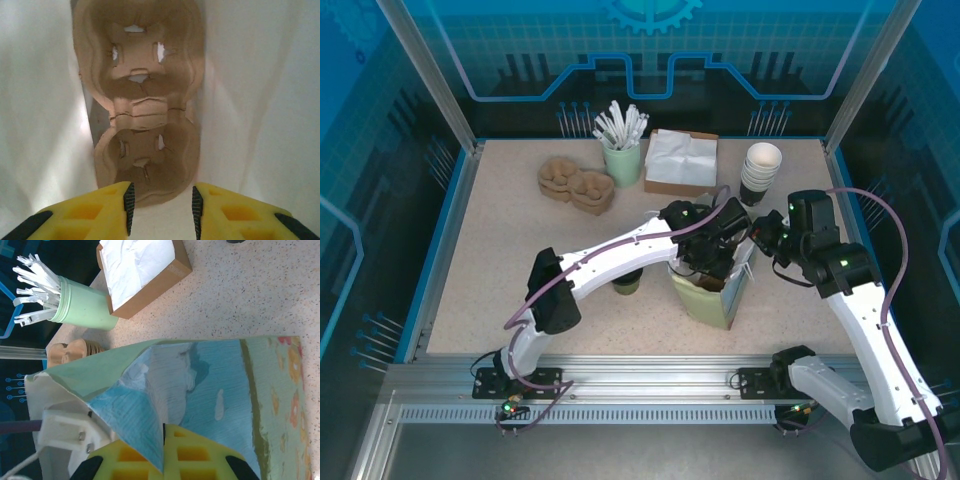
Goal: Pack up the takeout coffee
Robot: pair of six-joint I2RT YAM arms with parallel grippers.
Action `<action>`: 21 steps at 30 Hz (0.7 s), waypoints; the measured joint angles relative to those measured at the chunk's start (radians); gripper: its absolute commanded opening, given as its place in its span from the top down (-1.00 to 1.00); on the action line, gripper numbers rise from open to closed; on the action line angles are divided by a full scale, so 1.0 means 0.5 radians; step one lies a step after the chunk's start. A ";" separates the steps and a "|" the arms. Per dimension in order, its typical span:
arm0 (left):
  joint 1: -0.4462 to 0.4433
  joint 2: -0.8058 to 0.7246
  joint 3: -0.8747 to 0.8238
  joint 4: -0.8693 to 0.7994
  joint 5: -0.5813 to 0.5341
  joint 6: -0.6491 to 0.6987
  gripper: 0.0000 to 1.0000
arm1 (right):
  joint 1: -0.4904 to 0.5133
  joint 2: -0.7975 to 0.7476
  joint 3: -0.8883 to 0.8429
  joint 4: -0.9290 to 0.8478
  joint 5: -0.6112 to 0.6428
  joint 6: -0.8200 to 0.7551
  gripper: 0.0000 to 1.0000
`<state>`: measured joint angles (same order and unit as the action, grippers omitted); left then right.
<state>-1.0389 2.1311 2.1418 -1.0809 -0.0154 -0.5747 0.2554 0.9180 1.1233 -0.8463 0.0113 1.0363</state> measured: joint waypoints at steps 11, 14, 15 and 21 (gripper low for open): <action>0.017 0.086 0.080 -0.081 0.105 0.002 0.16 | 0.000 -0.009 -0.041 0.047 -0.084 0.022 1.00; 0.029 0.101 0.076 -0.079 0.132 0.001 0.17 | 0.000 -0.011 -0.050 0.051 -0.093 0.023 1.00; 0.034 0.101 0.066 -0.073 0.134 0.001 0.18 | 0.000 -0.013 -0.053 0.052 -0.095 0.023 1.00; 0.081 0.101 -0.046 -0.040 0.152 -0.001 0.22 | 0.000 -0.024 -0.063 0.056 -0.116 0.023 1.00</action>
<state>-0.9985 2.1818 2.1189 -1.1011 0.0605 -0.5751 0.2554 0.9058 1.0916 -0.8185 -0.0467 1.0477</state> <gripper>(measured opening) 0.400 0.055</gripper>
